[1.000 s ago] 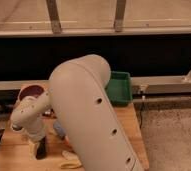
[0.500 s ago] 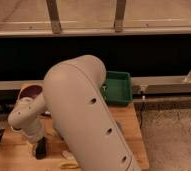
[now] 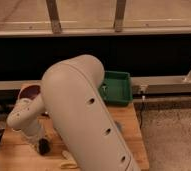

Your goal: Wipe tray with eraser

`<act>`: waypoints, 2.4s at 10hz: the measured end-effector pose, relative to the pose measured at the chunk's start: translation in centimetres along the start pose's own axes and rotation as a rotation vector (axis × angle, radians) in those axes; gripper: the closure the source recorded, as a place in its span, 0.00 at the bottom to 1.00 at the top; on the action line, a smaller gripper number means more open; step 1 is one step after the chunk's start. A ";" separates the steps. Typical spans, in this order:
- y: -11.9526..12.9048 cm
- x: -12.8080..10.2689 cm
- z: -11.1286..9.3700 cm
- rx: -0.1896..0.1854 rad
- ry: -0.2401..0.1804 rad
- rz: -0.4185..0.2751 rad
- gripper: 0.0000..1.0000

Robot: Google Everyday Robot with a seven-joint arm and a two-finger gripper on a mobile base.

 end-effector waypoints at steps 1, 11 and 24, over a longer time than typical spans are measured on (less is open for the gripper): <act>-0.1 0.0 -0.1 0.001 -0.004 -0.001 0.84; -4.3 1.7 -8.2 0.035 -0.255 0.051 1.00; -27.4 9.9 -21.5 0.116 -0.740 0.422 1.00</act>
